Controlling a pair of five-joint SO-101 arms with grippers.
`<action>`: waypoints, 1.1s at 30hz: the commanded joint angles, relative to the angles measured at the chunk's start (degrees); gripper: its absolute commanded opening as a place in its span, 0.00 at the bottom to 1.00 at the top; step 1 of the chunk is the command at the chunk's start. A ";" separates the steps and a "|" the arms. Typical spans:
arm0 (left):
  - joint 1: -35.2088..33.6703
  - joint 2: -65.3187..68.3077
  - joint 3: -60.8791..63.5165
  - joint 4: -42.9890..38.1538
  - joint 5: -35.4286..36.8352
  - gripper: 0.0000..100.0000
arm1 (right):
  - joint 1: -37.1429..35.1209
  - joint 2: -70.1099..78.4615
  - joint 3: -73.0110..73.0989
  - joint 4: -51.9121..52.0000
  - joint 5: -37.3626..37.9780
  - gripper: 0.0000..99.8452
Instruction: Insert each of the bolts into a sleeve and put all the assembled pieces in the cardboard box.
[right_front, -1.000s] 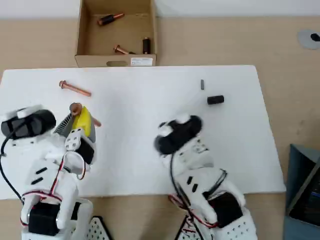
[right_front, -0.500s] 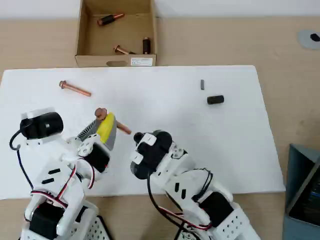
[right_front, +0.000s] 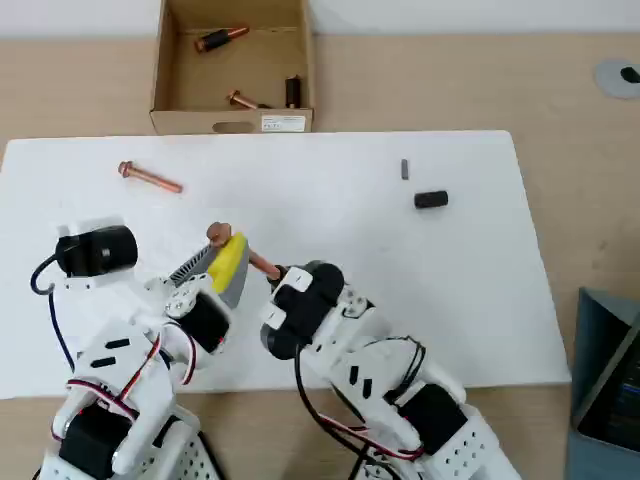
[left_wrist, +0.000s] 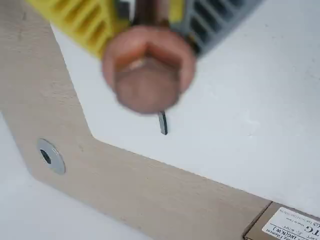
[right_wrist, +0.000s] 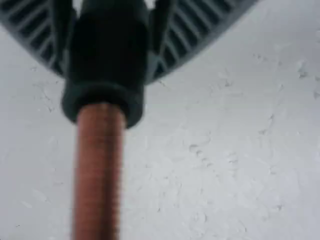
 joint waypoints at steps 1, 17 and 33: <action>0.53 -0.48 -0.18 -1.58 0.00 0.00 | -0.84 -5.93 -2.68 -1.67 2.02 0.01; 6.15 -0.40 4.75 -1.14 -4.04 0.00 | -0.84 -5.93 -2.86 -1.76 2.55 0.01; 10.81 -0.40 10.81 -1.14 -10.90 0.01 | -0.75 -5.93 -4.09 -1.76 2.55 0.01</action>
